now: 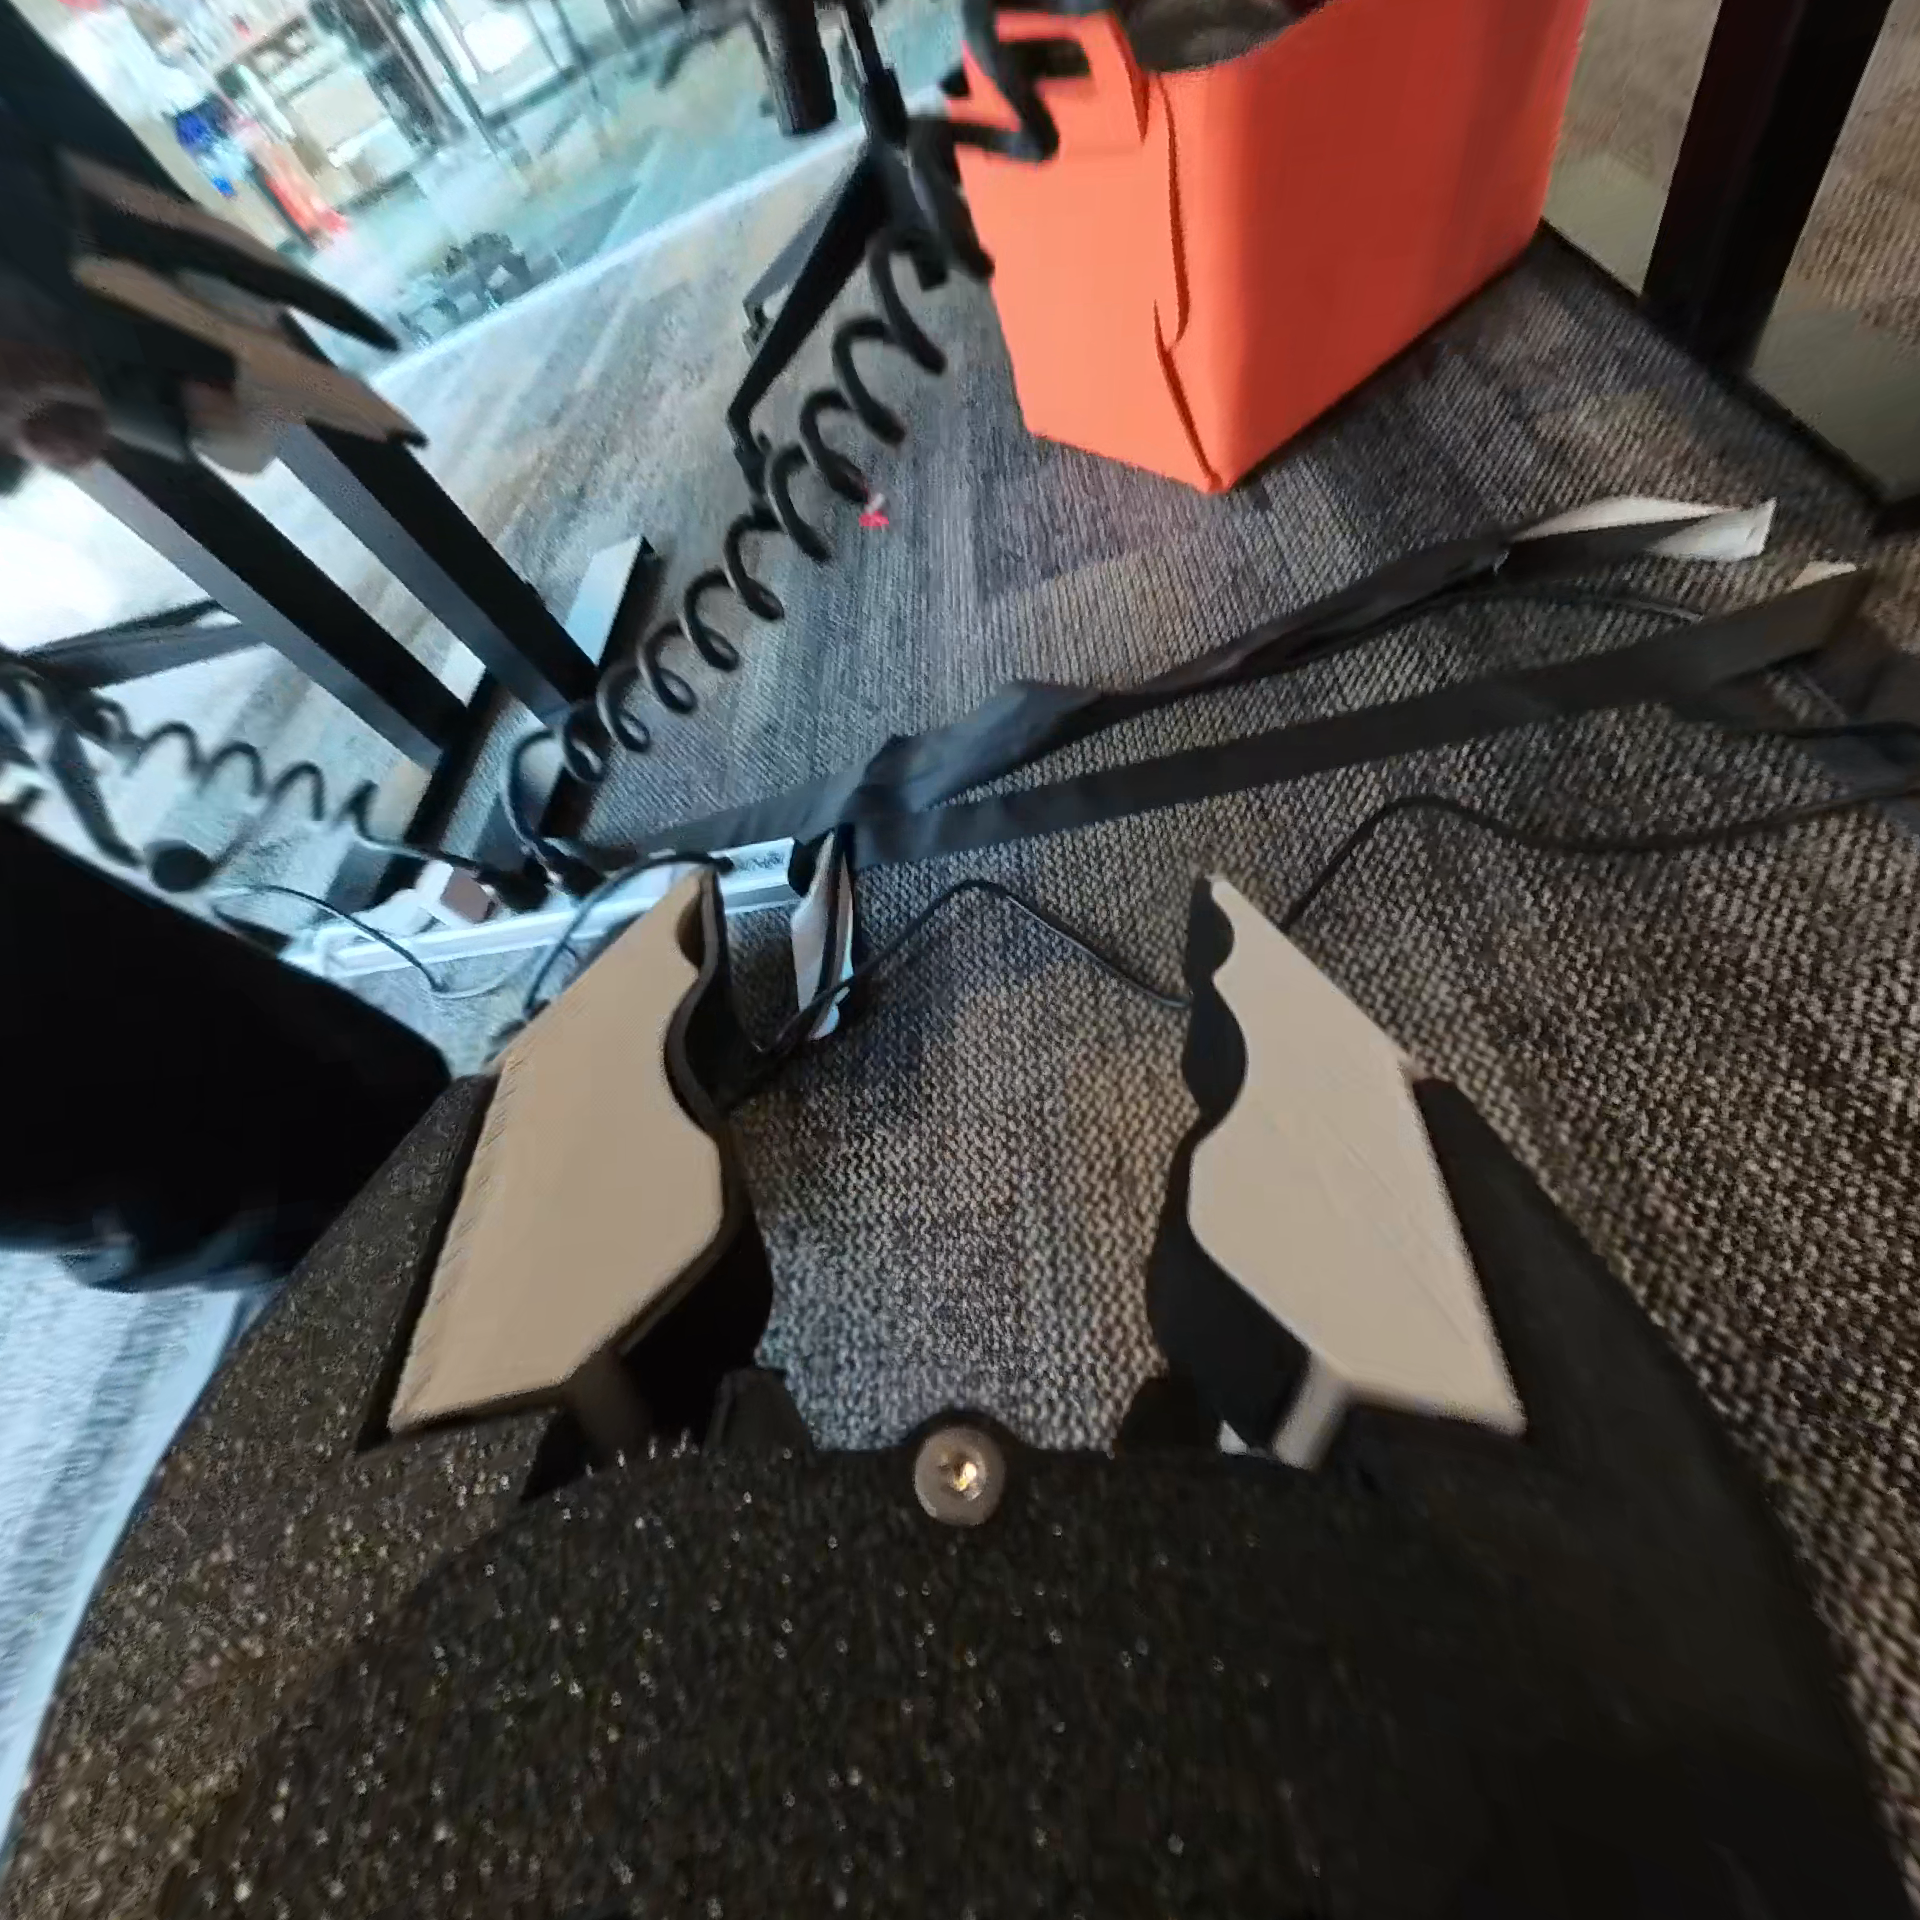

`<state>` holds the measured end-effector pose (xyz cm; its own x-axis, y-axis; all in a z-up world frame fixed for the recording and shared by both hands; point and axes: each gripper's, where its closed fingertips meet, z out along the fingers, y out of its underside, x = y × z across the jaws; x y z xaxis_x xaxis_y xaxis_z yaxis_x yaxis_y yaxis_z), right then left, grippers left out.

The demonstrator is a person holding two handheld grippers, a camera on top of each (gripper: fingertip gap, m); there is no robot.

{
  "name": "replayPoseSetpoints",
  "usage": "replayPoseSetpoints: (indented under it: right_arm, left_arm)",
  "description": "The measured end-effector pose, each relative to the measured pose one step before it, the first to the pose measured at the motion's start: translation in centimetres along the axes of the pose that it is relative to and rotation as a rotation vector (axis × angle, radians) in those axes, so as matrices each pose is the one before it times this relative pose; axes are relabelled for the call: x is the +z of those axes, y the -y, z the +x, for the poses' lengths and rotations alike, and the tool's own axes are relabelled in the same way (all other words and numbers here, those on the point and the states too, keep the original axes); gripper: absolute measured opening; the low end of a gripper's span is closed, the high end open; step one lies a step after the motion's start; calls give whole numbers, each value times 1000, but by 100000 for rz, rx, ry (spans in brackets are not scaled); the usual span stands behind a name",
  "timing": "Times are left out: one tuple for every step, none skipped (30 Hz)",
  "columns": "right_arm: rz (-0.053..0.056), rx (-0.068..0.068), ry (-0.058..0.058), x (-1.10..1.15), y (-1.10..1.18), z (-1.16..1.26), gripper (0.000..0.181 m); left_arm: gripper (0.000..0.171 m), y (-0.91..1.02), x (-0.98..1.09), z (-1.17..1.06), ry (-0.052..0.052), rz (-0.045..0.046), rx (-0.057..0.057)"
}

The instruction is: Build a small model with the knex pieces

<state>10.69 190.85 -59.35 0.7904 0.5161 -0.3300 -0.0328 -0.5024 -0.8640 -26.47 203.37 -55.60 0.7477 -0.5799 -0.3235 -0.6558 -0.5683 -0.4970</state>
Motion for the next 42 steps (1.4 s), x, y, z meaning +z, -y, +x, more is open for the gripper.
replayPoseSetpoints:
  right_arm:
    - [-1229,-628,-1368,723,-1116,219,87]
    - [-503,471,-1287,786,-997,263,87]
    - [268,1361,-1145,849,-844,250,87]
    - [323,993,-1176,922,-787,232,87]
    - [-138,271,-1442,974,-781,215,87]
    - [116,329,-1406,952,-657,137,87]
    - [861,972,-987,916,-488,-2,86]
    - [617,1164,-441,912,-476,-99,86]
    - [-110,865,-308,940,-560,-104,86]
    - [-406,811,-435,906,-553,-93,86]
    - [-122,936,-358,831,-415,-112,86]
    - [133,694,-323,720,-289,-130,86]
    - [-290,648,-554,625,-269,-109,87]
    - [-260,861,-506,517,-210,-101,86]
    - [95,1103,-585,427,-148,-85,87]
    - [176,1293,-562,392,-165,-63,86]
    - [118,1255,-591,386,-189,-31,86]
    - [-53,1263,-565,388,-209,-16,86]
    - [145,1278,-467,368,-151,-32,87]
    - [374,1249,-651,346,-97,-18,87]
    - [458,1220,-698,297,-60,-22,86]
    - [612,1232,-687,289,-14,-28,86]
    - [576,1333,-629,300,12,-44,86]
    - [465,1439,-368,297,32,-72,86]
    - [526,1401,-424,286,33,-80,86]
    - [659,1327,-250,251,45,-110,86]
    - [218,1155,-76,255,-77,-145,86]
    - [-291,963,80,262,-185,-165,86]
    - [-434,819,-55,272,-202,-125,86]
    - [-352,882,11,296,-153,-117,85]
    - [-281,956,83,339,-86,-95,86]
    - [37,1067,200,358,4,-88,86]
    - [396,1325,405,361,58,-111,85]
    - [126,1530,554,393,23,-106,85]
    - [-236,1448,592,400,-16,-114,85]
    - [-227,1013,488,349,-1,-102,85]
    - [-235,390,344,286,23,-120,85]
    - [-335,-26,355,218,53,-134,85]
    - [-326,-262,536,145,134,-146,85]
    - [173,-280,412,57,281,-134,85]
    - [699,-266,428,-29,408,-122,84]
    - [723,-346,625,-84,412,-118,84]
  left_arm:
    - [59,-1021,2338,-601,-2996,-3616,-1819]
    - [57,-1156,2411,-718,-1894,-3743,-81]
    - [55,-1059,2456,-864,-1037,-3528,316]
    - [55,-834,2451,-900,-1294,-3154,-159]
    - [55,-456,2341,-1122,-29,-1661,-778]
    - [55,-31,2195,-1277,1056,393,-1538]
    - [55,151,2139,-1369,1387,1486,-3119]
    - [55,277,2092,-1437,1460,2535,-5082]
    - [56,373,2039,-1429,1509,3237,-6283]
    - [56,291,2023,-1446,1524,2657,-6329]
    - [56,259,1947,-1376,1473,2156,-5686]
    - [56,318,1797,-1244,1312,2237,-5001]
    - [56,318,1620,-1133,1136,1881,-4468]
    - [56,351,1568,-1095,1034,1653,-4203]
    - [56,390,1444,-1017,880,1574,-3971]
    - [56,358,1272,-960,929,1203,-3461]
    - [56,294,1303,-973,1011,895,-2776]
    - [57,210,1337,-968,966,544,-2227]
    - [57,150,1294,-902,1021,58,-1585]
    - [57,107,1283,-836,1042,-243,-862]
    - [58,92,1294,-771,999,-400,-333]
    - [58,100,1279,-724,979,-392,80]
    - [59,121,1146,-663,1145,-301,437]
    - [59,134,1150,-704,1277,-304,630]
    - [60,177,1166,-670,1074,-238,541]
    - [60,252,1080,-559,850,-20,395]
    - [60,323,1052,-540,865,198,353]
    - [60,372,1107,-575,902,38,222]
    - [60,364,1071,-557,875,-223,-236]
    - [61,365,846,-403,697,-139,-636]
    - [61,410,795,-254,283,75,-346]
    - [61,301,788,-115,16,-472,406]
    - [62,231,864,-108,449,-1191,1003]
    - [63,346,845,-14,190,-683,902]
    - [64,252,683,197,-872,-804,66]
    - [62,252,537,186,-1166,-609,-905]
    - [61,264,248,89,-1467,406,-1226]
    - [60,-37,139,209,-3117,-192,-1748]
    - [53,-210,57,464,-5156,-418,-4000]
    - [47,-211,-31,308,-3294,-67,-4584]
    - [41,-151,-140,31,58,178,-1544]
    - [35,-189,-195,87,695,-757,315]
